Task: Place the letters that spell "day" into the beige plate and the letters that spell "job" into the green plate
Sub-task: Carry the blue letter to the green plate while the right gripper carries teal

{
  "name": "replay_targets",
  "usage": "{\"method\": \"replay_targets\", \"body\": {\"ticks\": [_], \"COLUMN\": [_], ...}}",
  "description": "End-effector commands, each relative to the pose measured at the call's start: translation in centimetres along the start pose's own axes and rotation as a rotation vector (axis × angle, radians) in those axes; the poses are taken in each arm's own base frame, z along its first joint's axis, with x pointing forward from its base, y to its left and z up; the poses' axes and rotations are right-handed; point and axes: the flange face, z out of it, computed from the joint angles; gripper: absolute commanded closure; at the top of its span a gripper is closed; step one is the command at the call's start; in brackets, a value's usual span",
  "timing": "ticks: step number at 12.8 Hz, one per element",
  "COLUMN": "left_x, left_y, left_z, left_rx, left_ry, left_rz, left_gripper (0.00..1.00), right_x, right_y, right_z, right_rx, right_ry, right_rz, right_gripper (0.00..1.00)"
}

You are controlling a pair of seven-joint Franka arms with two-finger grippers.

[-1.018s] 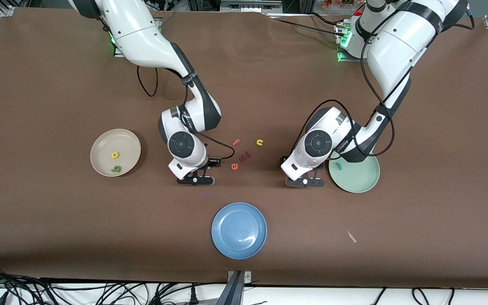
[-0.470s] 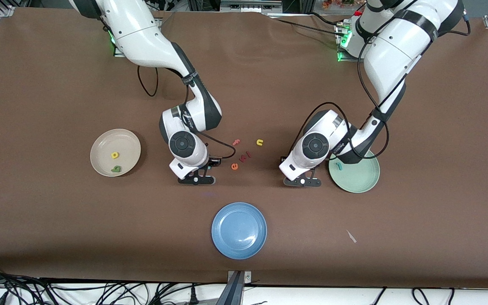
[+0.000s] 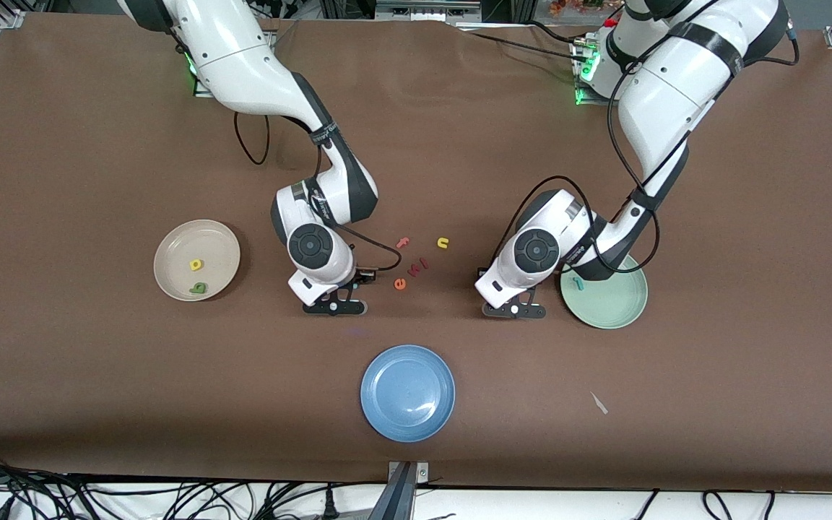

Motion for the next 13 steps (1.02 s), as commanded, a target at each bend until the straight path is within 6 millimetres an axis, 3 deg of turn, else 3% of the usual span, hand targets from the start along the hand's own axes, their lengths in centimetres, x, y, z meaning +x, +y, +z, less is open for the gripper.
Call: {"method": "replay_targets", "body": {"ticks": [1,4,5,7,9,13], "left_x": [0.1,0.3,0.5,0.6,0.3,0.2], "left_y": [0.1,-0.2,-0.4,-1.1,-1.5,-4.9], "left_z": [0.1,0.0,-0.4,-1.7,-4.3,-8.4], "left_rx": [0.014,0.012,0.011,0.019,0.054,0.121], "left_ry": [0.020,0.023,0.029,0.033,0.028,-0.009], "left_rz": [-0.004,-0.009,-0.011,-0.019,-0.009,0.031], "left_gripper": [0.65,0.92,0.96,0.96,0.96,0.96], "right_x": [0.2,0.2,0.3,0.7,1.4,3.3], "right_y": [-0.8,-0.8,-0.7,-0.7,-0.4,5.3], "right_z": [0.8,0.8,0.7,-0.3,-2.5,-7.4], "right_rx": [-0.001,0.000,0.001,0.004,-0.007,-0.020], "right_ry": [0.009,0.009,0.010,0.004,-0.033,-0.116], "right_rz": [-0.003,-0.004,-0.014,-0.011,-0.012,0.053], "right_gripper": [0.70,0.77,0.80,0.82,0.83,0.83]}}
